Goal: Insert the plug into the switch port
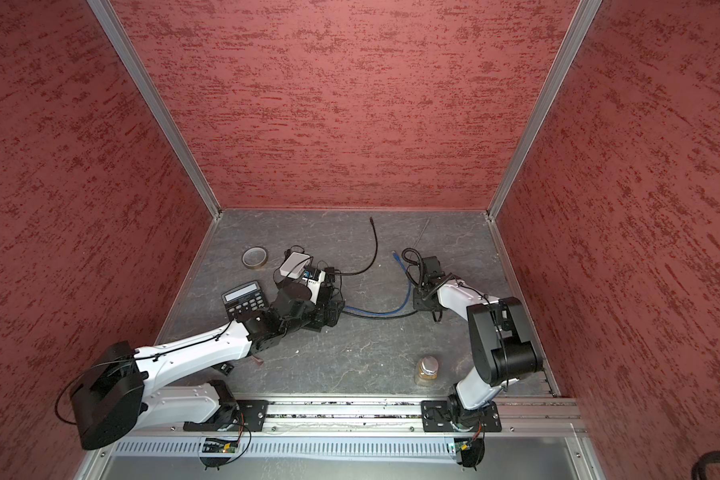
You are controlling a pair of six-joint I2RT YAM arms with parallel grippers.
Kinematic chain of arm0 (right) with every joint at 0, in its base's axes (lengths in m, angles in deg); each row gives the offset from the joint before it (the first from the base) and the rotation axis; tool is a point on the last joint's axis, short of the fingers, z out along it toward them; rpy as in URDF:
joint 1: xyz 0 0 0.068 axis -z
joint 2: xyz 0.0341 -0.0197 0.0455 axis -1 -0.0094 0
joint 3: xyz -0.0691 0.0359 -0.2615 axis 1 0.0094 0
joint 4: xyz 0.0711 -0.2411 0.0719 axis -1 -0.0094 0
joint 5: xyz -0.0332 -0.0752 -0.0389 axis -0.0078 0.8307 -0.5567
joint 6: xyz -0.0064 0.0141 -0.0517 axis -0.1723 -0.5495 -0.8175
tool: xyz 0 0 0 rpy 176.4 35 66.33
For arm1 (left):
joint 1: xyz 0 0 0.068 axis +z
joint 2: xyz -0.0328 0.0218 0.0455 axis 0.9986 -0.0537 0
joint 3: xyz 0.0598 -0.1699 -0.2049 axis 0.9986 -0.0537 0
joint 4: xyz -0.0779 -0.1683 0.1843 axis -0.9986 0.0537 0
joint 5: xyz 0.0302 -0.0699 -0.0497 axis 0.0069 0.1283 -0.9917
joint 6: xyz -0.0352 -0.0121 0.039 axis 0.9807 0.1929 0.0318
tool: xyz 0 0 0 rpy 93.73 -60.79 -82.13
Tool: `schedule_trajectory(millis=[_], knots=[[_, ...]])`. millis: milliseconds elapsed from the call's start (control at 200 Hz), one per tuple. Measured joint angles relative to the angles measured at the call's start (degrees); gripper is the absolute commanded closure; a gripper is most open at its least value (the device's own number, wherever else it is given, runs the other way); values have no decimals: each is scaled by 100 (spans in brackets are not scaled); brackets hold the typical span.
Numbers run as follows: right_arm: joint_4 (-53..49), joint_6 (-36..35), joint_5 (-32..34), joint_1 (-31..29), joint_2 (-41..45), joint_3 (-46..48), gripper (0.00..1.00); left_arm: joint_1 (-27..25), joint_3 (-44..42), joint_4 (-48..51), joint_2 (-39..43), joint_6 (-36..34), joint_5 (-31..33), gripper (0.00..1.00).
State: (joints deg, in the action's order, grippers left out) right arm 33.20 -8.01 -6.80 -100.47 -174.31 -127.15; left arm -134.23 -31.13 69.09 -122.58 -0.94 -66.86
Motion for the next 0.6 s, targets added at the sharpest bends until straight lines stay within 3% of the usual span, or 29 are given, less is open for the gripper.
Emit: schedule_trajectory(millis=[70, 190, 596], knots=[[0, -24, 7, 11, -11, -9, 58, 0, 0, -26, 0, 0, 0, 0], [-15, -39, -15, 42, 59, -7, 56, 0, 0, -70, 0, 0, 0, 0], [-278, 136, -13, 72, 1095, -4, 58, 0, -76, -177, -46, 0, -46, 0]])
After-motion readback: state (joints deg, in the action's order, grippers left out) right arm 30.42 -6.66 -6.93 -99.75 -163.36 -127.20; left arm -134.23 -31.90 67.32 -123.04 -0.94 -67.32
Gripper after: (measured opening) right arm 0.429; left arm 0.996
